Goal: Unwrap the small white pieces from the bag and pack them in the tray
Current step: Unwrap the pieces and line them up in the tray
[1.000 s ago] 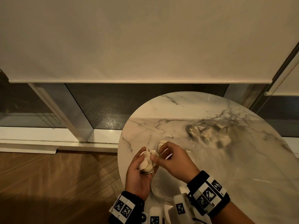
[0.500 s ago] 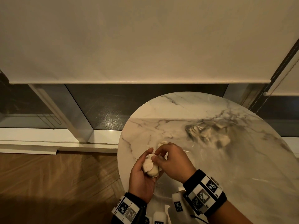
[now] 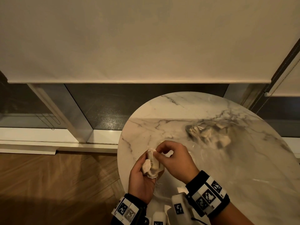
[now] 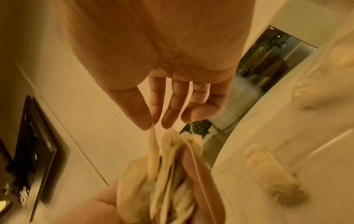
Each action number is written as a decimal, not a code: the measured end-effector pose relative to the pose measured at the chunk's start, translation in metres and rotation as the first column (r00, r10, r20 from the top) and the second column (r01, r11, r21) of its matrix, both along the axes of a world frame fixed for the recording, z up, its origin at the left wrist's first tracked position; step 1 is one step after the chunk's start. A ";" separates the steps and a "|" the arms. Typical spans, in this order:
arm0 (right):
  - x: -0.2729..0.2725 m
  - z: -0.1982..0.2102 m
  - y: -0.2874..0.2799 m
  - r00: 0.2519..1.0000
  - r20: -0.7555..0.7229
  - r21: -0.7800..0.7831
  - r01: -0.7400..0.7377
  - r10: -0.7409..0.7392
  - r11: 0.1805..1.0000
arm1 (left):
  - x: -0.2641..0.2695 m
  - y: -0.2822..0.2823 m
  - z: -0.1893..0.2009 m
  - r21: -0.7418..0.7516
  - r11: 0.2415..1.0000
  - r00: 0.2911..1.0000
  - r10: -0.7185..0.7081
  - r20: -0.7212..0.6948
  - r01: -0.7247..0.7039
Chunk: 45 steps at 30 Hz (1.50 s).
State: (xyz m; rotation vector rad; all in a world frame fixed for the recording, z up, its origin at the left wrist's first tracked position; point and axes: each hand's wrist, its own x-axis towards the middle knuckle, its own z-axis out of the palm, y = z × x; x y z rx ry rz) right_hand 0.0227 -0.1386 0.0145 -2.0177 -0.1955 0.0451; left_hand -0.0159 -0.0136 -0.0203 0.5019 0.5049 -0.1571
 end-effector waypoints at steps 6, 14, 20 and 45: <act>0.007 0.013 -0.005 0.987 -0.152 0.440 0.107 -0.043 0.891 | 0.002 0.004 0.001 0.031 0.999 0.999 0.025 -0.043 -0.024; 0.030 -0.005 -0.028 0.923 -0.347 0.522 0.338 -0.167 0.783 | 0.000 0.020 -0.003 -0.039 0.998 0.997 0.054 -0.059 -0.057; 0.050 -0.042 -0.025 0.848 -0.499 0.281 0.353 -0.178 0.893 | -0.001 0.038 -0.011 -0.057 0.992 0.993 0.107 -0.040 -0.109; 0.085 -0.084 -0.008 0.932 -0.316 -0.461 0.015 -0.179 0.887 | -0.010 0.052 -0.004 -0.054 0.987 0.989 0.149 0.006 -0.149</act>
